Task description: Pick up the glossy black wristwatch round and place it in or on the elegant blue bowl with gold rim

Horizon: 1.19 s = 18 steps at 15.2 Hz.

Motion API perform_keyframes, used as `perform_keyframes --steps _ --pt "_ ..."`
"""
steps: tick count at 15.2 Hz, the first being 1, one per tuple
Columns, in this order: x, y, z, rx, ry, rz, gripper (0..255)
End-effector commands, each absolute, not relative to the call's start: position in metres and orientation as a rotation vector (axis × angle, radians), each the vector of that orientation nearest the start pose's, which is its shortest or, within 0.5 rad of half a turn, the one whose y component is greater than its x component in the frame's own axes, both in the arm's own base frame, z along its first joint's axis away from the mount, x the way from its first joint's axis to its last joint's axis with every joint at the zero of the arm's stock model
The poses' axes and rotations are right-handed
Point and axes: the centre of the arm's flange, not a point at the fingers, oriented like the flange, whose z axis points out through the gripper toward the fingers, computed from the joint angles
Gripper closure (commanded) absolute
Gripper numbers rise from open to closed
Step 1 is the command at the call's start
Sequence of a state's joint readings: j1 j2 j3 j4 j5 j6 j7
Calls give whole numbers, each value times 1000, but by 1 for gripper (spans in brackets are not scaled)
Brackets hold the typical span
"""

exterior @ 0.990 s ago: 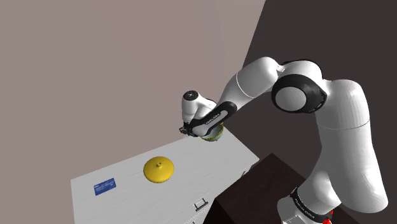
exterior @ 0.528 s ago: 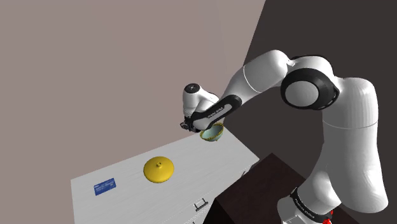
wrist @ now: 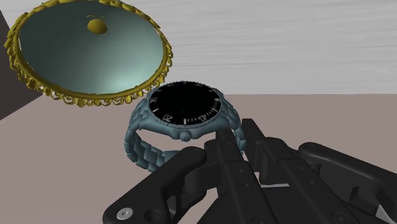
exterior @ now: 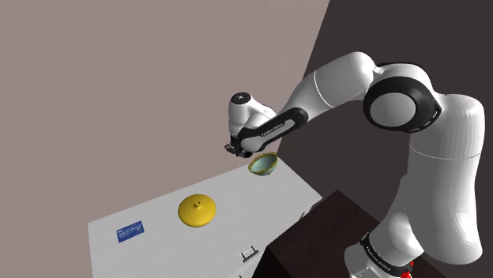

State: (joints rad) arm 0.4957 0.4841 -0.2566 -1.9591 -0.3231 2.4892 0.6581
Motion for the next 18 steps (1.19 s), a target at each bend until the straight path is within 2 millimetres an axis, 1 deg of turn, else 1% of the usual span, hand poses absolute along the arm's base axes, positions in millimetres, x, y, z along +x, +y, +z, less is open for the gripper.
perform_keyframes --steps 1,9,10,18 --pt "605 156 249 -3387 227 -312 255" --pt "605 156 292 -3387 227 -312 255" --pt "605 156 294 -3387 227 -312 255" --pt "570 56 298 -3387 227 -312 255"
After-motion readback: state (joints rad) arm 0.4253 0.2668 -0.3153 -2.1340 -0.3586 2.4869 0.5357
